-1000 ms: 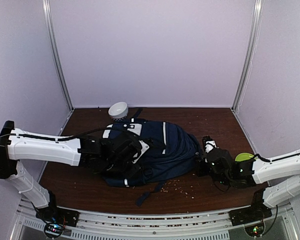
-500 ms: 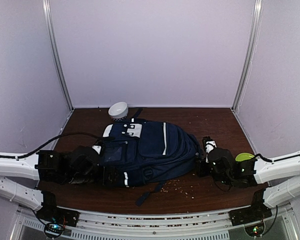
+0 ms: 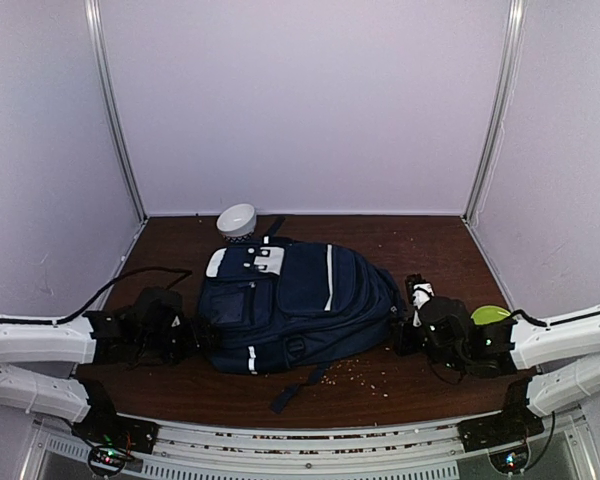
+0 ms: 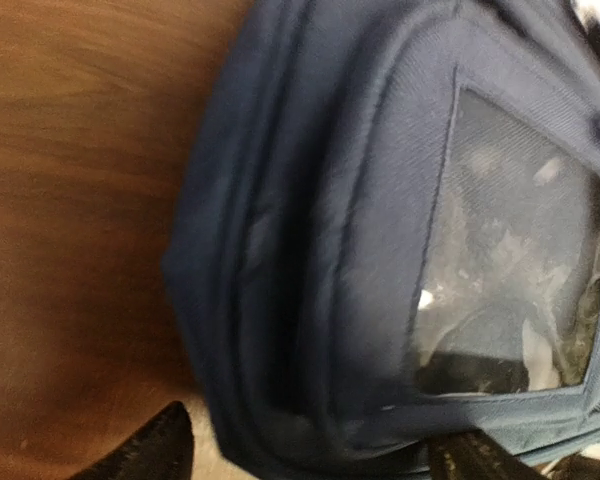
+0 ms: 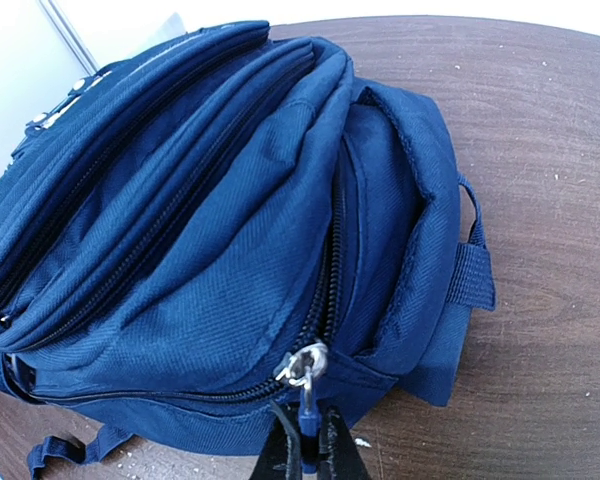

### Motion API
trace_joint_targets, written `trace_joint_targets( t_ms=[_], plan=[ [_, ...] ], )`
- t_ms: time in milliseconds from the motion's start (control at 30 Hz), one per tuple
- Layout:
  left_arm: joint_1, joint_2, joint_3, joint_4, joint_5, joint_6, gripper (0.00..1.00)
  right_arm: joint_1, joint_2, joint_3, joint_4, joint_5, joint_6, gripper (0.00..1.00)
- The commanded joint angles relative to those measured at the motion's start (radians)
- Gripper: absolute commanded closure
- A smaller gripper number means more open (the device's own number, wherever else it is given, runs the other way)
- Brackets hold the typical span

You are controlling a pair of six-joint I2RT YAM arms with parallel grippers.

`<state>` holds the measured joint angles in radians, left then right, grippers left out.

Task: Pack the student bag
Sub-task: Zip the student bag at the center of the board.

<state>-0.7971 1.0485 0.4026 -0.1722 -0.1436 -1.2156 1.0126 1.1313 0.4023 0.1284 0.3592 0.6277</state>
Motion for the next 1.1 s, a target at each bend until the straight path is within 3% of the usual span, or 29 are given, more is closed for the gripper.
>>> trace_joint_targets(
  t_ms=[0,100,267,400,433,600,833,900,1000,1033,1067],
  plan=[
    [0.036,0.187,0.142,0.154,0.136,0.169,0.21,0.025,-0.015,-0.018,0.02,-0.008,0.017,1.0],
    [0.045,0.298,0.209,0.209,0.185,0.242,0.33,0.053,-0.017,-0.019,0.008,-0.002,0.028,1.0],
    [0.085,0.491,0.377,0.253,0.33,0.368,0.73,0.086,-0.038,-0.02,-0.031,0.026,0.053,1.0],
    [0.123,0.632,0.538,0.219,0.417,0.456,0.98,0.097,-0.056,-0.022,-0.055,0.049,0.066,1.0],
    [0.136,0.663,0.581,0.203,0.437,0.476,1.0,0.098,-0.057,-0.02,-0.065,0.056,0.068,1.0],
    [0.203,0.794,0.806,0.104,0.49,0.568,1.0,0.101,-0.054,-0.023,-0.066,0.07,0.081,1.0],
    [0.227,1.025,1.258,-0.078,0.496,0.695,1.0,0.104,0.025,0.013,-0.016,0.045,0.075,1.0],
    [0.239,1.06,1.309,-0.069,0.471,0.675,1.0,0.106,0.052,0.031,-0.006,0.037,0.07,1.0],
    [0.247,1.011,1.268,-0.066,0.333,0.599,1.0,0.106,0.085,0.051,0.007,0.029,0.057,1.0],
    [0.244,0.95,1.217,-0.039,0.304,0.563,0.92,0.107,0.091,0.055,0.011,0.027,0.055,1.0],
    [0.238,0.918,1.155,-0.005,0.28,0.526,0.71,0.106,0.096,0.058,0.014,0.026,0.051,1.0]
  ],
)
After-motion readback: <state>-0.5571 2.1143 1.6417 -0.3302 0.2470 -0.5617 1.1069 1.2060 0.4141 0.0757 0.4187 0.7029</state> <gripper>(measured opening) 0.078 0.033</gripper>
